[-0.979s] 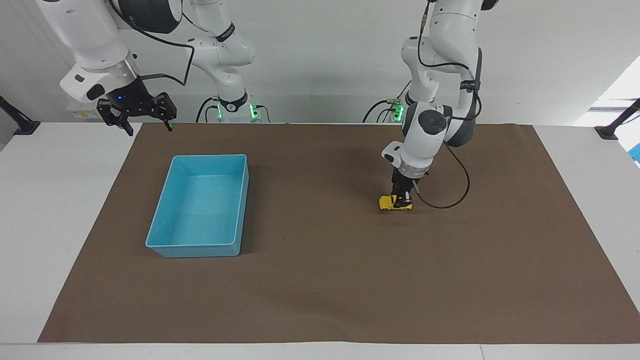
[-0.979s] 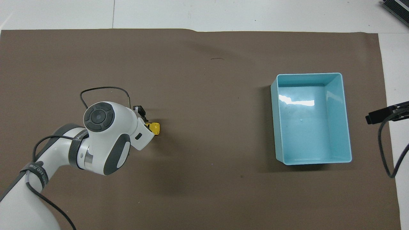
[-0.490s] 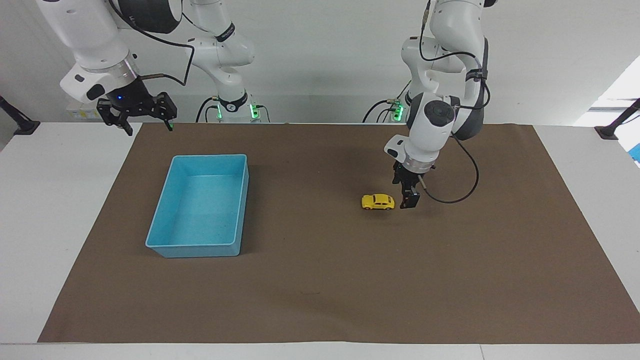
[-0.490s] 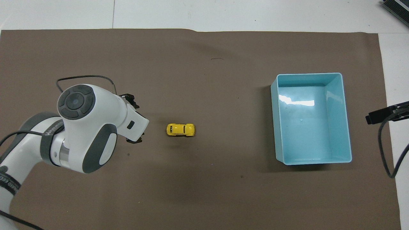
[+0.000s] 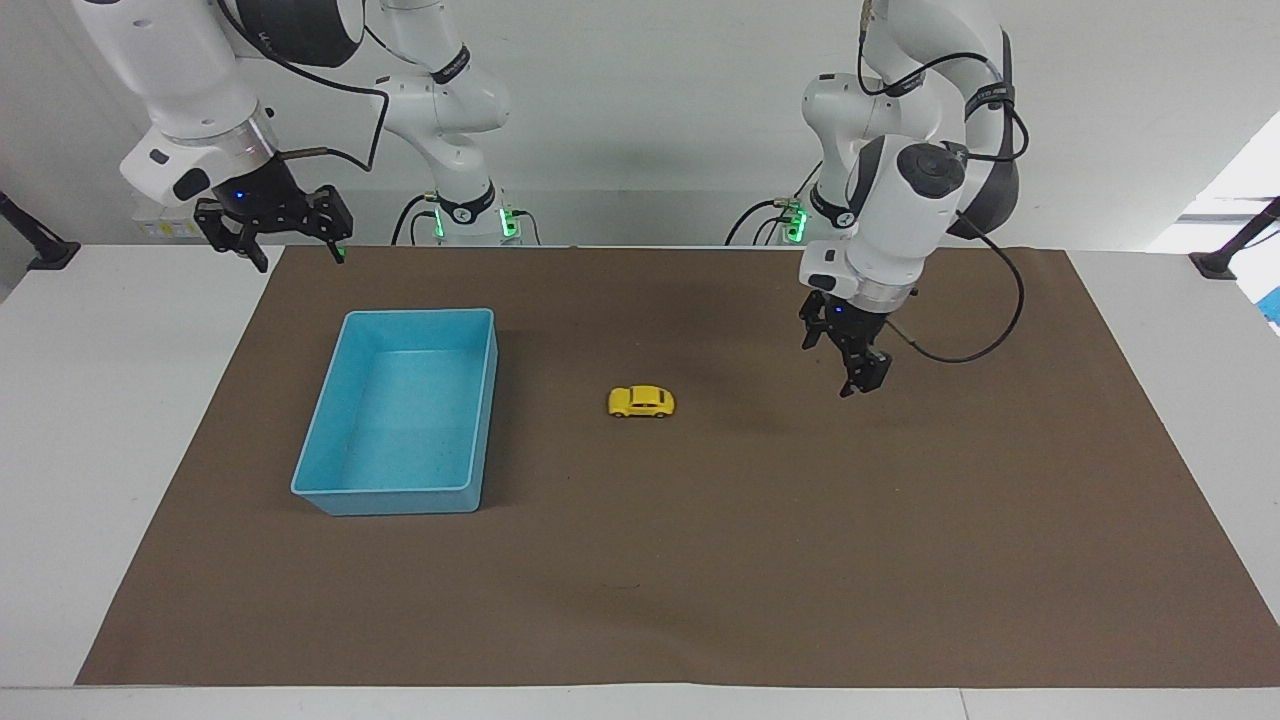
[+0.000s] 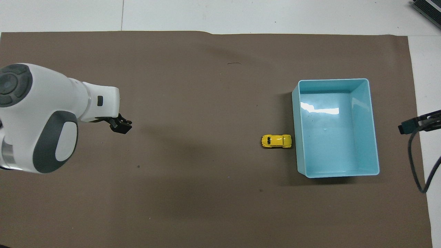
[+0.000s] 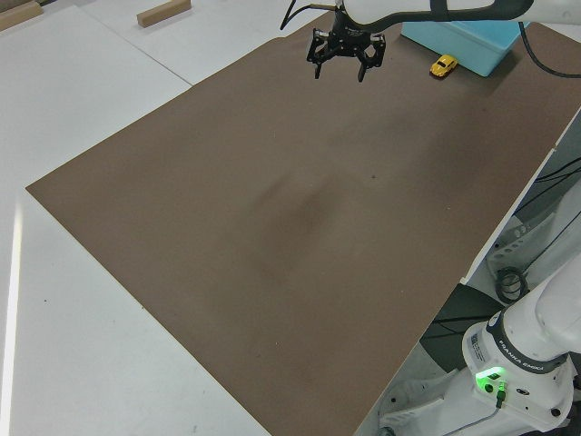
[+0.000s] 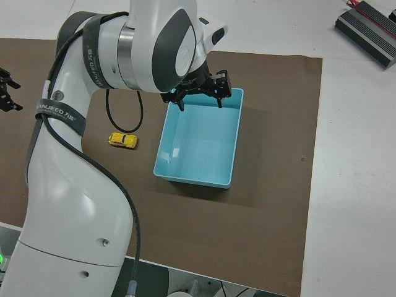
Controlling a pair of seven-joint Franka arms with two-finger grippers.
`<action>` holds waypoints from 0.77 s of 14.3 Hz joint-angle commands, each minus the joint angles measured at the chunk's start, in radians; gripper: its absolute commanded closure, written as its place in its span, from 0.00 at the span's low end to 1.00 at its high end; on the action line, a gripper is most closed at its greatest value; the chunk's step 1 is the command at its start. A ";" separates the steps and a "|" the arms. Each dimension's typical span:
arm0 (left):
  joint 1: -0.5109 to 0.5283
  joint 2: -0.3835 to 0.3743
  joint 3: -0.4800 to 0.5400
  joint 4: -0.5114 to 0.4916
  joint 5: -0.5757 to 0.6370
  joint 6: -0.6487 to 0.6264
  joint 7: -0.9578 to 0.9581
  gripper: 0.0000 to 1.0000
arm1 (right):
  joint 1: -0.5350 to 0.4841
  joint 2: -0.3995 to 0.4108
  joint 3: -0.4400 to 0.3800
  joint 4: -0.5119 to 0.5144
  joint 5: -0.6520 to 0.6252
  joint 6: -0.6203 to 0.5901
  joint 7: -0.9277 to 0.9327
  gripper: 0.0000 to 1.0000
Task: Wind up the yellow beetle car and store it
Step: 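Release the car to roll toward the blue box while withdrawing the left gripper, then move the right gripper over the blue box toward the car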
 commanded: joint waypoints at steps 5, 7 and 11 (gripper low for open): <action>0.081 0.007 -0.004 0.244 0.068 -0.286 -0.372 0.00 | 0.061 -0.023 0.017 -0.019 -0.001 0.011 -0.403 0.07; 0.127 -0.014 -0.003 0.287 0.070 -0.343 -0.376 0.00 | 0.064 -0.021 0.019 -0.022 0.004 0.057 -0.568 0.00; 0.196 -0.082 -0.001 0.289 0.062 -0.427 -0.386 0.00 | 0.067 -0.005 0.019 -0.023 0.036 0.084 -0.791 0.00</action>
